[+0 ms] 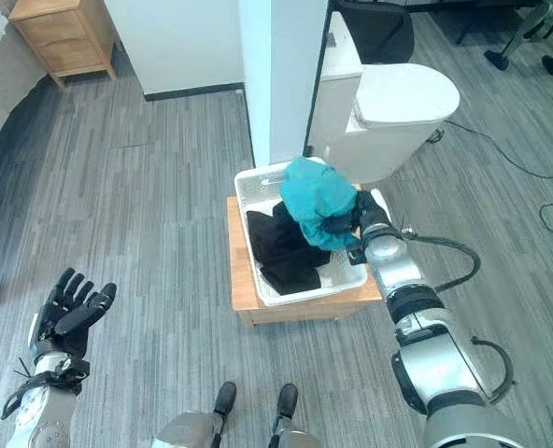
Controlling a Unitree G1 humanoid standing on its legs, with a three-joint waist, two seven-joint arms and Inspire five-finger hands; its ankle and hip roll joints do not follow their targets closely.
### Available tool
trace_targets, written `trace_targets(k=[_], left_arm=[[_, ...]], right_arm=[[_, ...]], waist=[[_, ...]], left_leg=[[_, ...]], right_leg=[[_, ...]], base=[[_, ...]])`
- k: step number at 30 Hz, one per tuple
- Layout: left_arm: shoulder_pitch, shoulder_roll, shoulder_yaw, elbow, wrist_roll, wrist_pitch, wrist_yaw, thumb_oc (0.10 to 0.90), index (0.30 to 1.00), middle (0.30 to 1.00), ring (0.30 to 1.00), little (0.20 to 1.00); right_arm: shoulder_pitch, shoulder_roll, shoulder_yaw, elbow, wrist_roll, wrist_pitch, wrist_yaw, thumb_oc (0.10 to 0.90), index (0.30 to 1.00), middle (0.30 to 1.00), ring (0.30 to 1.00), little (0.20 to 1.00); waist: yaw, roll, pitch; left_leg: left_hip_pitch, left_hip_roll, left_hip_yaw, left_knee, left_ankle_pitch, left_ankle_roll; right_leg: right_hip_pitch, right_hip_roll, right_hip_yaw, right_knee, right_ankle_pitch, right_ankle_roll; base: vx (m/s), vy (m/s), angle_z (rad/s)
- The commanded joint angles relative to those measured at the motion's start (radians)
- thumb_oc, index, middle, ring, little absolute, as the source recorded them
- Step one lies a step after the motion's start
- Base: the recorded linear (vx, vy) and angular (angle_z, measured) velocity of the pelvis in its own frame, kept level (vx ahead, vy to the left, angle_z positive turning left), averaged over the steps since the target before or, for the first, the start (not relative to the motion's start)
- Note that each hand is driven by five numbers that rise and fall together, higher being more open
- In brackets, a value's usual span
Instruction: Pick up bed clothes into laundry basket.
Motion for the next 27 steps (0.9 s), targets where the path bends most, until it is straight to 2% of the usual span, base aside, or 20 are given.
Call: trace_targets(k=[1, 6, 12, 13, 14, 17, 18, 19, 22, 23, 24, 26, 27], left_arm=[[-0.003, 0.092, 0.013, -0.102, 0.019, -0.072, -0.013, 0.800, 0.900, 0.900, 0.900, 0.900], [-0.023, 0.095, 0.010, -0.101, 0.022, -0.083, 0.002, 0.800, 0.900, 0.900, 0.900, 0.900], [-0.049, 0.099, -0.005, -0.100, 0.032, -0.090, 0.010, 0.800, 0.900, 0.900, 0.900, 0.900], [-0.052, 0.099, -0.008, -0.101, 0.031, -0.091, 0.009, 0.800, 0.900, 0.900, 0.900, 0.900], [-0.052, 0.099, -0.008, -0.101, 0.031, -0.091, 0.008, 0.800, 0.900, 0.900, 0.900, 0.900], [-0.058, 0.097, -0.007, -0.093, 0.032, -0.091, 0.013, 0.800, 0.900, 0.900, 0.900, 0.900], [-0.066, 0.098, -0.004, -0.088, 0.039, -0.092, 0.020, 0.800, 0.900, 0.900, 0.900, 0.900], [-0.067, 0.098, -0.004, -0.088, 0.039, -0.092, 0.020, 0.800, 0.900, 0.900, 0.900, 0.900], [-0.066, 0.098, 0.020, -0.081, 0.041, -0.094, 0.029, 0.800, 0.900, 0.900, 0.900, 0.900], [-0.066, 0.098, 0.019, -0.081, 0.041, -0.094, 0.029, 0.800, 0.900, 0.900, 0.900, 0.900], [-0.065, 0.094, 0.038, -0.082, 0.047, -0.093, 0.036, 0.800, 0.900, 0.900, 0.900, 0.900], [-0.062, 0.088, 0.054, -0.082, 0.056, -0.090, 0.037, 0.800, 0.900, 0.900, 0.900, 0.900], [-0.058, 0.080, 0.066, -0.080, 0.058, -0.084, 0.038, 0.800, 0.900, 0.900, 0.900, 0.900]], right_arm=[[-0.159, 0.017, 0.030, 0.021, 0.022, -0.079, -0.027, 0.400, 0.300, 0.300, 0.300, 0.300], [-0.166, 0.079, 0.049, 0.073, -0.009, -0.073, -0.019, 0.400, 0.300, 0.300, 0.300, 0.300], [-0.179, 0.114, 0.076, 0.116, -0.053, -0.072, -0.009, 0.400, 0.300, 0.300, 0.300, 0.300], [-0.185, 0.119, 0.095, 0.112, -0.076, -0.069, -0.002, 0.718, 0.778, 0.778, 0.778, 0.778], [-0.185, 0.119, 0.096, 0.112, -0.076, -0.069, -0.002, 0.800, 0.900, 0.900, 0.900, 0.900], [-0.194, 0.111, 0.111, 0.065, -0.088, -0.071, 0.003, 0.800, 0.900, 0.900, 0.900, 0.900], [-0.207, 0.083, 0.125, -0.033, -0.102, -0.082, -0.004, 0.800, 0.900, 0.900, 0.900, 0.900], [-0.206, 0.082, 0.124, -0.035, -0.103, -0.081, -0.004, 0.800, 0.900, 0.900, 0.900, 0.900], [-0.219, 0.017, 0.135, -0.243, -0.137, -0.090, -0.005, 0.800, 0.900, 0.900, 0.900, 0.900], [-0.217, 0.015, 0.133, -0.249, -0.138, -0.087, -0.005, 0.800, 0.900, 0.900, 0.900, 0.900], [-0.194, -0.047, 0.112, -0.419, -0.158, -0.089, -0.005, 0.800, 0.900, 0.900, 0.900, 0.900], [-0.161, -0.097, 0.070, -0.551, -0.166, -0.102, -0.011, 0.800, 0.900, 0.900, 0.900, 0.900], [-0.121, -0.133, 0.016, -0.679, -0.175, -0.113, -0.010, 0.800, 0.900, 0.900, 0.900, 0.900]], waist=[[0.003, -0.024, -0.074], [0.014, -0.019, -0.074], [0.021, -0.019, -0.073], [0.021, -0.020, -0.073], [0.021, -0.020, -0.073], [0.017, -0.026, -0.071], [0.008, -0.033, -0.074], [0.008, -0.033, -0.073], [-0.011, -0.044, -0.076], [-0.010, -0.044, -0.075], [-0.025, -0.052, -0.076], [-0.039, -0.059, -0.079], [-0.049, -0.065, -0.082]], left_leg=[[-0.095, -0.067, 0.003, -0.015, 0.064, 0.008], [-0.110, -0.072, 0.000, -0.015, 0.064, 0.011], [-0.115, -0.077, -0.003, -0.015, 0.062, 0.013], [-0.114, -0.077, -0.004, -0.015, 0.060, 0.013], [-0.114, -0.077, -0.004, -0.015, 0.060, 0.013], [-0.110, -0.077, -0.004, -0.015, 0.057, 0.014], [-0.106, -0.076, -0.002, -0.015, 0.052, 0.015], [-0.105, -0.076, -0.002, -0.015, 0.052, 0.015], [-0.101, -0.072, 0.007, -0.015, 0.048, 0.015], [-0.100, -0.072, 0.007, -0.015, 0.047, 0.015], [-0.096, -0.070, 0.013, -0.015, 0.043, 0.015], [-0.092, -0.068, 0.020, -0.015, 0.038, 0.016], [-0.089, -0.067, 0.025, -0.015, 0.033, 0.017]], right_leg=[[0.050, 0.011, 0.001, 0.016, -0.142, 0.053], [0.040, 0.007, 0.007, 0.011, -0.139, 0.056], [0.040, 0.006, 0.011, 0.006, -0.140, 0.058], [0.041, 0.005, 0.011, 0.005, -0.140, 0.059], [0.041, 0.005, 0.011, 0.005, -0.140, 0.059], [0.045, 0.004, 0.017, 0.005, -0.140, 0.060], [0.047, 0.004, 0.026, 0.005, -0.142, 0.060], [0.047, 0.004, 0.026, 0.005, -0.142, 0.060], [0.049, 0.003, 0.034, 0.004, -0.141, 0.060], [0.050, 0.003, 0.034, 0.004, -0.141, 0.060], [0.050, 0.002, 0.040, 0.004, -0.141, 0.061], [0.050, 0.002, 0.046, 0.004, -0.141, 0.062], [0.050, 0.001, 0.049, 0.004, -0.141, 0.063]], base=[[0.00, 0.000, 0.00], [0.00, 0.000, 0.00], [0.00, 0.000, 0.00], [0.00, 0.000, 0.00], [0.00, 0.000, 0.00], [0.00, 0.000, 0.00], [0.00, 0.000, 0.00], [0.02, 0.032, 0.02], [0.00, 0.000, 0.00], [0.00, 0.000, 0.00], [0.00, 0.000, 0.00], [0.01, 0.031, -0.04], [0.00, 0.017, -0.10]])
